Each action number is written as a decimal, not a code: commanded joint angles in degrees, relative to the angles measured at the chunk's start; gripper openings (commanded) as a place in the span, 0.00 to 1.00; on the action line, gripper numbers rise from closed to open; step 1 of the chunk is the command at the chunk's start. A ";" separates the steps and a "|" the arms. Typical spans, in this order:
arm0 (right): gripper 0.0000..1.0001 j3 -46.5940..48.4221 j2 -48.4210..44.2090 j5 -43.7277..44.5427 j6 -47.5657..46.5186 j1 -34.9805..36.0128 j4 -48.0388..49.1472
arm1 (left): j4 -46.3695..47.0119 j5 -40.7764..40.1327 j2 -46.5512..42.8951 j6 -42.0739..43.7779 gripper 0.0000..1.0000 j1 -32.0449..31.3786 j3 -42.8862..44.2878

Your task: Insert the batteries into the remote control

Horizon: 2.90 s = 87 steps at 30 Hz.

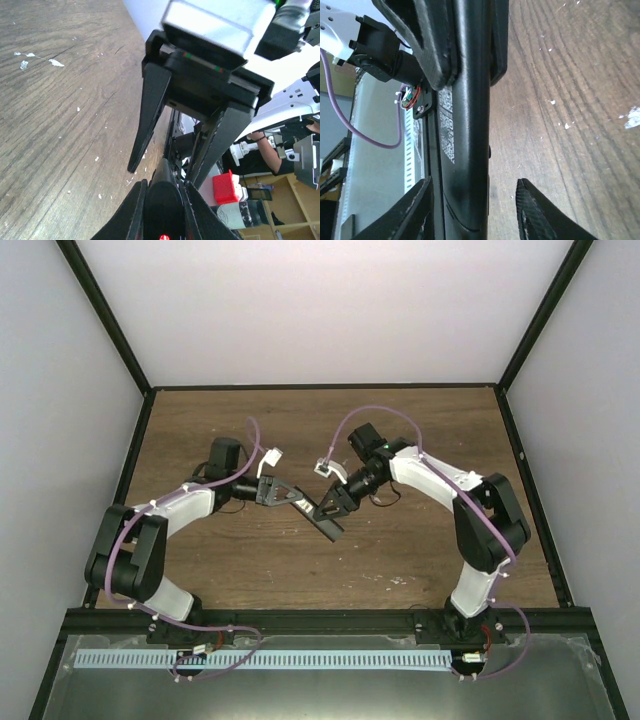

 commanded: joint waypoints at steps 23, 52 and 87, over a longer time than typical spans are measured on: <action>0.01 4.81 3.41 -2.92 -2.20 2.05 -3.59 | -8.06 1.93 -1.65 8.48 0.17 -0.29 3.51; 0.01 4.19 1.24 77.07 26.29 -0.06 -4.66 | -20.44 -40.70 -19.00 7.19 0.92 10.83 5.40; 0.16 -8.68 5.50 81.11 28.71 -0.05 7.14 | -22.86 -41.74 -24.46 5.29 1.00 10.71 4.87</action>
